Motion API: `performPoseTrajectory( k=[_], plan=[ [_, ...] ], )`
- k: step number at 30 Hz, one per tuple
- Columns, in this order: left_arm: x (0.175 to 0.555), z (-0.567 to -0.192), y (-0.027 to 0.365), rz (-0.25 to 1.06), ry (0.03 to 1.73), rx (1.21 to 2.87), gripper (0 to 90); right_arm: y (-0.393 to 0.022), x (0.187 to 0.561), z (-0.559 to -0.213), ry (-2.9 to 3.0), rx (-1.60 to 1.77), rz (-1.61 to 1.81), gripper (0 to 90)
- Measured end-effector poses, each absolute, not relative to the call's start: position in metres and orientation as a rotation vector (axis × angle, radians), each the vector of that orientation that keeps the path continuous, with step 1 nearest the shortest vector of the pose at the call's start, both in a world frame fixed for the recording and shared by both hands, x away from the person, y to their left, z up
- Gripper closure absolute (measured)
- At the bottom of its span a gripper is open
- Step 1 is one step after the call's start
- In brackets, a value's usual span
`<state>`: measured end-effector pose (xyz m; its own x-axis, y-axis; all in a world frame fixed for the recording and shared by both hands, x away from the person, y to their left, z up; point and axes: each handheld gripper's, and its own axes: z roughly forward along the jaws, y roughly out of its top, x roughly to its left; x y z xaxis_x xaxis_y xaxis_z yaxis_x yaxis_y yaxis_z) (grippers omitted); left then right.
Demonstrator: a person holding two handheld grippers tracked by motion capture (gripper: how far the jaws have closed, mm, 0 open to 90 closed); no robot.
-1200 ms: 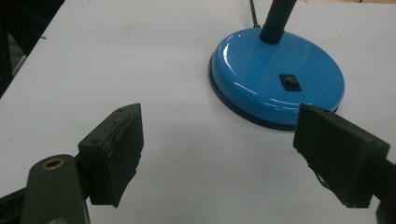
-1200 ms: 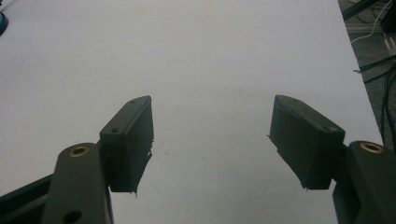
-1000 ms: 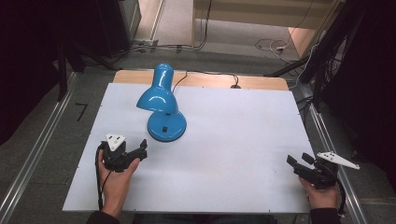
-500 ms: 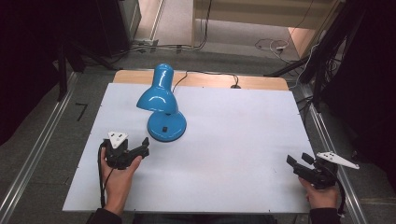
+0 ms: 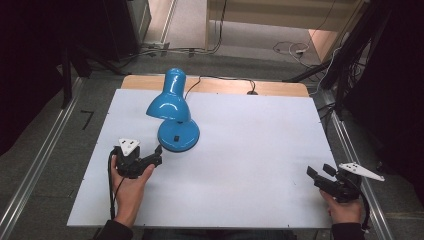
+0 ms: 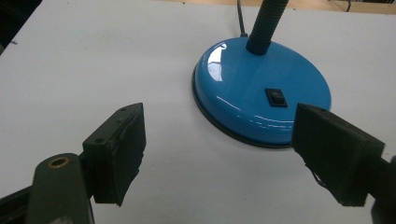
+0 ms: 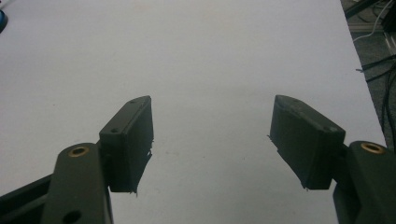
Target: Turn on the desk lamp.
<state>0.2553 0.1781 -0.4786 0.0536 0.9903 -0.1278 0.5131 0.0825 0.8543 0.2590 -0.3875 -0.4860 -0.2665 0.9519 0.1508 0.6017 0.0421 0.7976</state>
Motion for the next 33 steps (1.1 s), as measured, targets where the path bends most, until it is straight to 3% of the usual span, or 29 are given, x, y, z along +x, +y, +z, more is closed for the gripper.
performPoseTrajectory(
  k=[13, 26, 33],
  plan=[
    [0.262, -0.479, 0.175, 0.751, 1.563, 1.544, 20.9, -0.387, 0.259, -0.486, 1.905, 1.567, 1.106, 28.5],
    [0.273, -0.481, 0.168, 0.745, 1.545, 1.556, 27.6, -0.387, 0.259, -0.487, 1.908, 1.569, 1.103, 28.5],
    [0.280, -0.483, 0.164, 0.732, 1.529, 1.573, 35.4, -0.387, 0.260, -0.487, 1.912, 1.564, 1.100, 28.5]
  ],
)
